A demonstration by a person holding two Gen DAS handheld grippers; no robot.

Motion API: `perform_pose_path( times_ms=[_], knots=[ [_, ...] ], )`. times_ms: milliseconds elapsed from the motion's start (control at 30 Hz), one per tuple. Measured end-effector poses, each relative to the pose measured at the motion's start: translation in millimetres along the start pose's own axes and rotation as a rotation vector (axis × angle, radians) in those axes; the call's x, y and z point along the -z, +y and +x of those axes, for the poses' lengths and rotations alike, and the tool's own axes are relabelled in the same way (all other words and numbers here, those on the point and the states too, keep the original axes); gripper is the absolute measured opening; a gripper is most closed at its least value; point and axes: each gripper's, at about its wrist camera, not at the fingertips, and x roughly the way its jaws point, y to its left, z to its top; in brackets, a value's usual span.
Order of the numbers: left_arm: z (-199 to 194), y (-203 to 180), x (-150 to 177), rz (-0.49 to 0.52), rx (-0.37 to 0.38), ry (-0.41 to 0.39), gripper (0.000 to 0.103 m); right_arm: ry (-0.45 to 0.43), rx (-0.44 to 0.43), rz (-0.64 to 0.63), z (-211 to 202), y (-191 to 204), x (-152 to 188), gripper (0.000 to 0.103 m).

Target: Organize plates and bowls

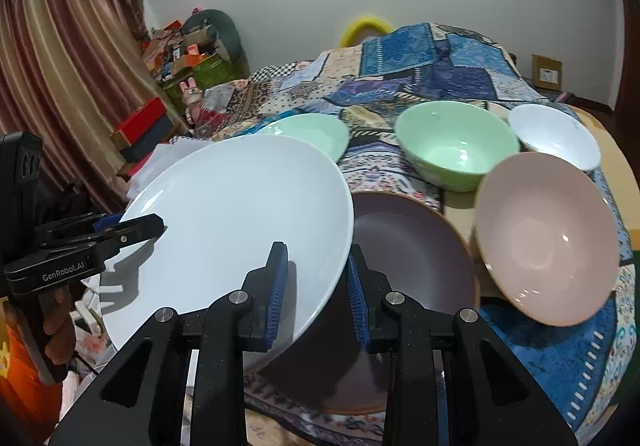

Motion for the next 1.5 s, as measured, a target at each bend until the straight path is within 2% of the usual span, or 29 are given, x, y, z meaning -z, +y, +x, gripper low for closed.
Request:
perform_pose_path(
  times_ms=[333, 733, 1100, 1500],
  knots=[
    [17.8, -28.1, -1.7, 0.035, 0.037, 0.042, 0.038, 0.0, 0.032, 0.045, -9.5, -27.1, 8.6, 0.027],
    [47.5, -49.4, -2.4, 0.071, 0.049, 0.102, 0.038, 0.031, 0.049, 0.097, -10.1, -51.5, 22.7, 0.027],
    [74.2, -52.5, -0.8, 0.076, 0.047, 0.157, 0.038, 0.073, 0.05, 0.132, 1.4, -65.4, 32.7, 0.027],
    [95.9, -50.1, -1.9, 0.067, 0.04, 0.196, 0.038, 0.077, 0.055, 0.152, 6.6, -71.6, 33.5, 0.027]
  ],
)
